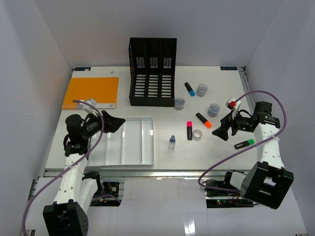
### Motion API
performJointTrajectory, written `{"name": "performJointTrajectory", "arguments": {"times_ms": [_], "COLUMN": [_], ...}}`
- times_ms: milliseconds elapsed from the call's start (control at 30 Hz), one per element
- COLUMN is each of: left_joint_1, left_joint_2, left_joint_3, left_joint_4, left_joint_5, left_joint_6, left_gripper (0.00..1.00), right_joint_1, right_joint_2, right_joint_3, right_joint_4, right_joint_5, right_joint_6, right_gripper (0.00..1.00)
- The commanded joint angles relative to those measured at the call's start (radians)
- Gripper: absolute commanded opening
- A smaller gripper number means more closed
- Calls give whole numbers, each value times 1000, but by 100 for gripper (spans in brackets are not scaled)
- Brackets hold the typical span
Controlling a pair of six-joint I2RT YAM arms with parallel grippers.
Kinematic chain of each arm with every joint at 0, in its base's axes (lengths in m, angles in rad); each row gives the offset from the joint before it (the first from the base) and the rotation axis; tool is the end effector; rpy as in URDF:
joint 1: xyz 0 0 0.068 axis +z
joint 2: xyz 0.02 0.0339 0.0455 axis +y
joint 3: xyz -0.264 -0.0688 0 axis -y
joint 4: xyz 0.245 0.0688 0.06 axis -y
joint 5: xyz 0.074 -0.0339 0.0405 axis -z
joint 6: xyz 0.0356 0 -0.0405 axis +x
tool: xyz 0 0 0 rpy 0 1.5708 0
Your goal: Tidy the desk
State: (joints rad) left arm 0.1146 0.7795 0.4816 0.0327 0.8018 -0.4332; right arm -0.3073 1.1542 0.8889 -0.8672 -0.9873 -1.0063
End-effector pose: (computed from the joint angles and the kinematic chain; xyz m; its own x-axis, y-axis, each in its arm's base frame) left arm 0.1811 -0.0049 0.2586 -0.4922 -0.3505 -0.7968 0.4438 0.6864 -0.5761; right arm 0.2044 -0.0337 0.2638 -0.3173 -0.3876 -0.8655 -0.8206 0.5697 0.0457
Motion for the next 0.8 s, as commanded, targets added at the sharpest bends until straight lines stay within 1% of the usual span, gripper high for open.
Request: {"name": "performJointTrajectory", "arguments": {"times_ms": [0, 167, 233, 300, 433, 500, 700, 767], "left_joint_1": [0, -10, -10, -10, -10, -10, -10, -10], "left_joint_2": [-13, -11, -9, -8, 2, 6, 27, 29], "left_joint_3": [17, 14, 15, 17, 18, 18, 16, 14], "left_joint_4": [36, 41, 41, 42, 42, 44, 51, 52], "left_joint_5": [54, 62, 60, 59, 66, 77, 96, 102], "left_joint_6": [-13, -16, -15, -13, -13, -13, -18, -19], "left_gripper": [98, 98, 98, 98, 98, 98, 98, 98], "right_joint_1": [-3, -3, -3, -3, -3, -3, -4, -4], "right_joint_2": [-27, -15, -18, -22, -5, 9, 51, 70], "right_joint_3": [-12, -18, -21, -27, -18, -12, -1, 19], "right_joint_4": [90, 100, 116, 179, 201, 186, 121, 68], "right_joint_5": [172, 256, 318, 384, 489, 504, 485, 464], "right_joint_6": [126, 173, 211, 264, 269, 239, 25, -44], "right_gripper": [96, 96, 96, 96, 96, 95, 92, 92]}}
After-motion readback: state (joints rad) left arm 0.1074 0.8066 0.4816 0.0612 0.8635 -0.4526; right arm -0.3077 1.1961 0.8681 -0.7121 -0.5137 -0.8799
